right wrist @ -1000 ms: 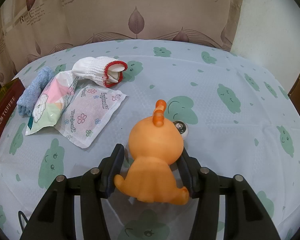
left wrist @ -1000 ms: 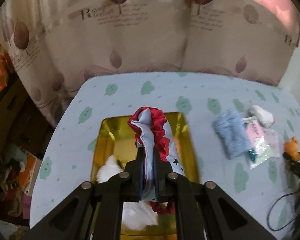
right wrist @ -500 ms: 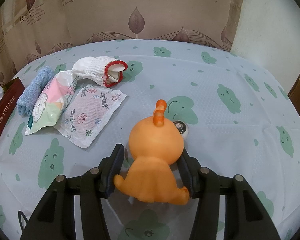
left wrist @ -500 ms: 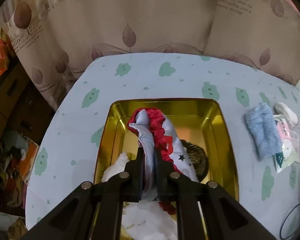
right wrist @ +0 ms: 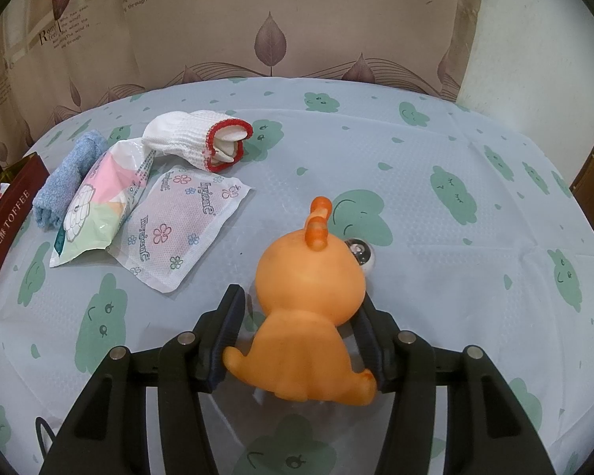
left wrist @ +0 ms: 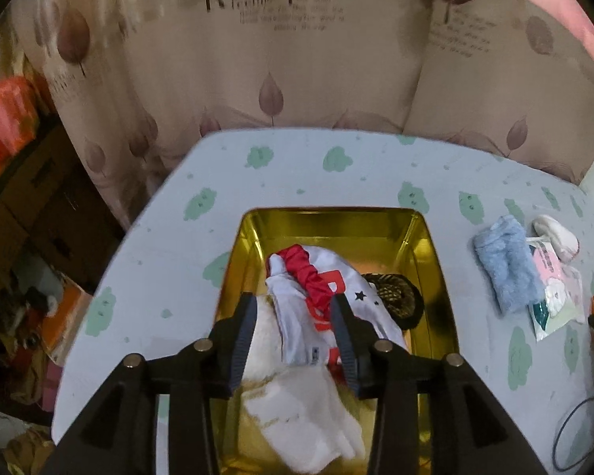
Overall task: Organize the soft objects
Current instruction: 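Carry the baby clothes into the gold tin and open the left tool, then carry the orange toy into the gold tin and release it with the right tool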
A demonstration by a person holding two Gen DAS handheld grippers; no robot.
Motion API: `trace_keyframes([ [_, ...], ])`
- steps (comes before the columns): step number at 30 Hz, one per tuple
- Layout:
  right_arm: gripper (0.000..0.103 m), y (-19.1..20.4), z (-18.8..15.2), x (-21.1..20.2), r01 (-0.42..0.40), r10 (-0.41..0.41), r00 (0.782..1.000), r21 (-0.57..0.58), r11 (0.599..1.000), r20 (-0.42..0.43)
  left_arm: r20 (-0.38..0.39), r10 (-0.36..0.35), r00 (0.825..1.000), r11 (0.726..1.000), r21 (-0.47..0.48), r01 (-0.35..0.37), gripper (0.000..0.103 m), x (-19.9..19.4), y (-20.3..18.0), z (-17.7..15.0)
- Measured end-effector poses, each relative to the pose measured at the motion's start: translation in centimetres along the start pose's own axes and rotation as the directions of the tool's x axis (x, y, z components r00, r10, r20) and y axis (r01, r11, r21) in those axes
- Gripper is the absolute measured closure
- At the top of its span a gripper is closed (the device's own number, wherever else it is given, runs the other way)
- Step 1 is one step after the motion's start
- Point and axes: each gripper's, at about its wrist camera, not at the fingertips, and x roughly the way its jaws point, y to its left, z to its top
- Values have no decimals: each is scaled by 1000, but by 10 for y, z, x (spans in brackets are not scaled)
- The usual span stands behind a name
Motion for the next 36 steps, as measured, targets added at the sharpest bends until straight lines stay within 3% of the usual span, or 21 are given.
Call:
trace_keyframes([
  [7, 51, 1, -1, 0, 5, -5, 1000, -4, 1000, 0, 65, 21, 998, 1000, 8, -22, 63, -32, 0, -32],
  [13, 54, 1, -1, 0, 6, -6, 1000, -6, 1000, 2, 123, 102, 987, 993, 48, -109, 63, -45, 2, -54],
  [28, 61, 26, 3, -16, 66, -65, 998, -55, 996, 16, 105, 84, 991, 996, -47, -79, 63, -31, 35, -84],
  [36, 61, 74, 23, -40, 12, -4, 998, -132, 991, 55, 113, 83, 990, 992, -102, -72, 63, -33, 48, -83],
])
